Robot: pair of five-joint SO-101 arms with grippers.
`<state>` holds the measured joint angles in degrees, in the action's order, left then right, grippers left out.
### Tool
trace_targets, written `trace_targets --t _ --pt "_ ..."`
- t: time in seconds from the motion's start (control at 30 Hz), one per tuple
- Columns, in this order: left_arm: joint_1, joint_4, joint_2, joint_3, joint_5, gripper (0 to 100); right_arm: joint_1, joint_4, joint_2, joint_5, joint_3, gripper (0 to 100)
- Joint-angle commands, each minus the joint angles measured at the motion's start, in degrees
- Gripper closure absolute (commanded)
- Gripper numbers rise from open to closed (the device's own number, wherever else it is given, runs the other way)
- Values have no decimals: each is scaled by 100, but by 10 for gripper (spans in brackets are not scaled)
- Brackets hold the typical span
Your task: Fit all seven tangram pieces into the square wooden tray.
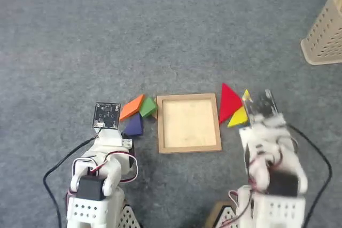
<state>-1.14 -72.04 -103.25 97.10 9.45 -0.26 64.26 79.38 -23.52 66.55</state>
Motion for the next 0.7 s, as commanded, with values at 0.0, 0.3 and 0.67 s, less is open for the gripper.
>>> trace_targets --t 0.0,0.3,0.67 --pt "18 -26 -88 -48 -18 987 -549 40 -2519 431 -1556 943" --pt "18 -26 -88 -48 -18 987 -1253 514 -6905 1609 -4668 730" --pt "18 -26 -88 -48 -18 987 -1182 488 -9068 2620 -5890 695"
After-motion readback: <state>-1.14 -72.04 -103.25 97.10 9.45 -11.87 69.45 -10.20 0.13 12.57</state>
